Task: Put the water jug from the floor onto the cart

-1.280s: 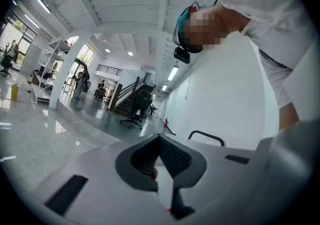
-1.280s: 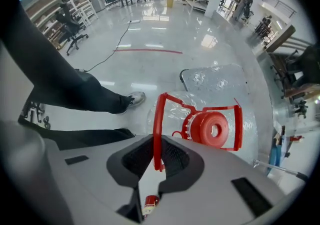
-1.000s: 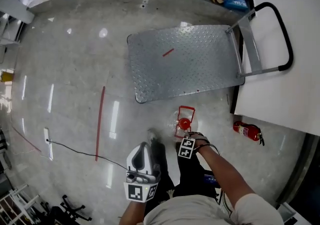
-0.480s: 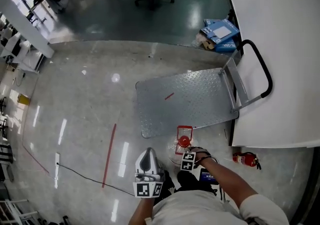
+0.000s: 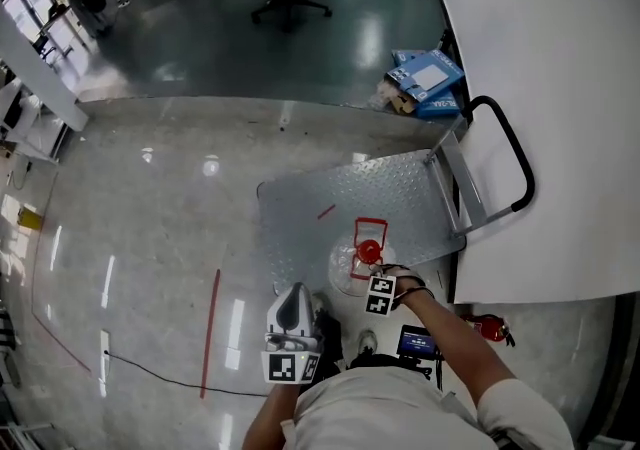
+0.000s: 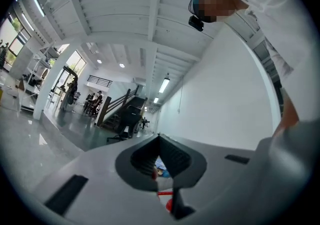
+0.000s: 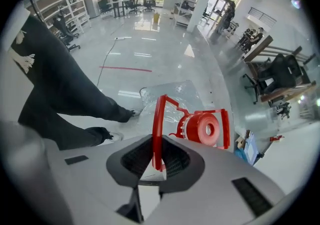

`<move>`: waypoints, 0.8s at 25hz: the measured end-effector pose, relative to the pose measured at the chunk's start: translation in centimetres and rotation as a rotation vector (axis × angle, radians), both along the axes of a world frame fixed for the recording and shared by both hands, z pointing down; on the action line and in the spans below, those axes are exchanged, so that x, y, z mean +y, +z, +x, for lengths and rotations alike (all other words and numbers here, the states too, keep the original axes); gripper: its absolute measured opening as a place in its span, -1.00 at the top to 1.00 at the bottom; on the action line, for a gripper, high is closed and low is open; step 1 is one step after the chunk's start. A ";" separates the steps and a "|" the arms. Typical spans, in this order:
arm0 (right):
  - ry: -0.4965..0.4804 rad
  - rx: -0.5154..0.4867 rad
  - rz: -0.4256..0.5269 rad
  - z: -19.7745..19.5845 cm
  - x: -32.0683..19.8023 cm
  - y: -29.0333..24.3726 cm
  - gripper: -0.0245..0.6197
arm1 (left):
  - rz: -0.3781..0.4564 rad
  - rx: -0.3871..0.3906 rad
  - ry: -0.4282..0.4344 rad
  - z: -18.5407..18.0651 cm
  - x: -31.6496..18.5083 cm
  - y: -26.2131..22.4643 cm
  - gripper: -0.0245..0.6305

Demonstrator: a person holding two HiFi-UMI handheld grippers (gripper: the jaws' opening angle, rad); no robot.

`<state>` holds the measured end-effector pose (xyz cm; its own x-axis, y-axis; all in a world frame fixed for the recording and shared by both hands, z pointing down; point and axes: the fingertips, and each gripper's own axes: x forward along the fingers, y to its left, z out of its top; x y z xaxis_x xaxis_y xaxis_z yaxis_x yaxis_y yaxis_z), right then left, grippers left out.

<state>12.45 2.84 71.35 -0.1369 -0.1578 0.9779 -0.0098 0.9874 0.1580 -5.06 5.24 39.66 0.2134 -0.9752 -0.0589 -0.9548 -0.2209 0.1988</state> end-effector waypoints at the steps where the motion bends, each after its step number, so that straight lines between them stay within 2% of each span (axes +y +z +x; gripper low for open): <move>1: 0.018 0.001 0.001 -0.2 -1.4 -0.3 0.77 | 0.001 0.001 0.017 -0.4 -1.1 -0.1 0.91; 7: 0.113 0.019 0.020 -1.4 -9.2 -0.7 0.76 | 0.004 0.019 0.108 -2.5 -7.0 -0.9 0.91; 13: 0.135 0.011 0.048 -2.5 -13.8 -0.1 0.74 | -0.021 0.020 0.119 -3.9 -10.9 -0.1 0.91; 16: 0.119 0.015 0.069 -3.2 -15.4 0.7 0.73 | -0.031 0.014 0.095 -4.3 -12.6 0.5 0.91; 20: 0.039 0.042 0.093 -3.6 -15.9 2.5 0.73 | -0.048 0.015 0.060 -4.7 -13.8 1.1 0.91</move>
